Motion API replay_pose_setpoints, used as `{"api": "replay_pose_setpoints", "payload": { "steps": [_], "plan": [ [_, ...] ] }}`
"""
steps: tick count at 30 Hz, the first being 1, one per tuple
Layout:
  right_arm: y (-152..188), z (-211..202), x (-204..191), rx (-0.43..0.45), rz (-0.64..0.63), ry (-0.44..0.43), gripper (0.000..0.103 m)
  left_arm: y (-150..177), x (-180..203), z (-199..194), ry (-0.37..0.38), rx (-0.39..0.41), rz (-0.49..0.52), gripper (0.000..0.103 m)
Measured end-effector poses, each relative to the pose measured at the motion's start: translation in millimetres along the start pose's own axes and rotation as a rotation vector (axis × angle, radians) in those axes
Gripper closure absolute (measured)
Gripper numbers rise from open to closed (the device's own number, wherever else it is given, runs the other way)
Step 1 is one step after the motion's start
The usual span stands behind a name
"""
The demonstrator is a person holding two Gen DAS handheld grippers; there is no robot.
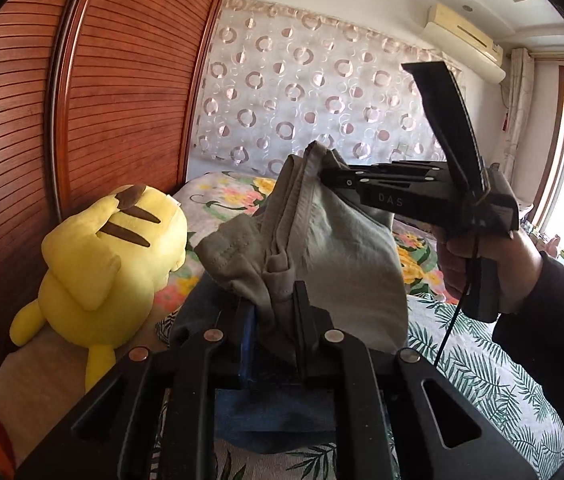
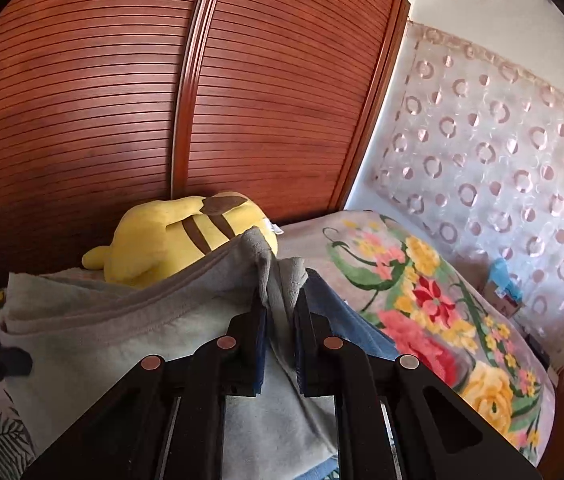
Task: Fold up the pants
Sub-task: 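Lower the pants onto the jeans stack and open both tools, then withdraw both open tools back from the stacked pants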
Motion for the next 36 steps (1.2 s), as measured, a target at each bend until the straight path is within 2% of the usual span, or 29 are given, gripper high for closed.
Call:
{"api": "replay_pose_setpoints", "payload": {
  "steps": [2,3,4,8,11,13,18,22,25,31,33,35,36],
  "plan": [
    [1,2,2,-0.016,0.018,-0.013,0.086,3,-2,3,-0.003,-0.012,-0.005,0.087],
    [1,4,3,-0.023,0.030,-0.018,0.077,4,-4,5,-0.007,-0.018,-0.007,0.087],
    [2,3,6,-0.027,0.042,-0.016,0.073,4,-5,5,-0.010,-0.021,-0.007,0.086],
    [5,-16,22,-0.003,0.089,-0.008,0.073,5,-5,5,-0.015,-0.022,0.008,0.086],
    [16,-29,25,0.000,0.109,-0.037,0.072,7,-7,7,-0.024,-0.025,0.010,0.086],
    [29,-26,25,-0.035,0.117,-0.060,0.073,9,-9,8,-0.031,-0.027,0.011,0.086],
    [52,-9,42,-0.104,0.167,-0.010,0.073,10,-10,9,-0.039,-0.033,0.015,0.086],
    [49,-4,49,-0.107,0.248,0.001,0.073,10,-9,10,-0.049,-0.034,0.024,0.086],
    [39,-10,42,-0.085,0.237,0.020,0.072,11,-9,8,-0.054,-0.037,0.028,0.085],
    [38,-36,15,-0.027,0.239,-0.008,0.073,7,-9,-1,-0.064,-0.020,0.038,0.071],
    [42,-42,8,-0.017,0.237,-0.018,0.073,4,-10,-5,-0.070,-0.004,0.045,0.058],
    [45,-46,5,-0.012,0.231,-0.023,0.073,1,-11,-10,-0.074,0.013,0.053,0.052],
    [45,-48,2,-0.010,0.228,-0.027,0.073,0,-12,-11,-0.079,0.018,0.057,0.045]
  ]
}}
Point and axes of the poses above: each gripper's, at about its wrist camera, not at the fingertips, and z roughly the way its jaws point, x to its right, y to its underside, the point moved 10 cm from there along z, roughly the way its jaws point, and after that the axes turned 13 degrees about -z, right-handed, at the moved point
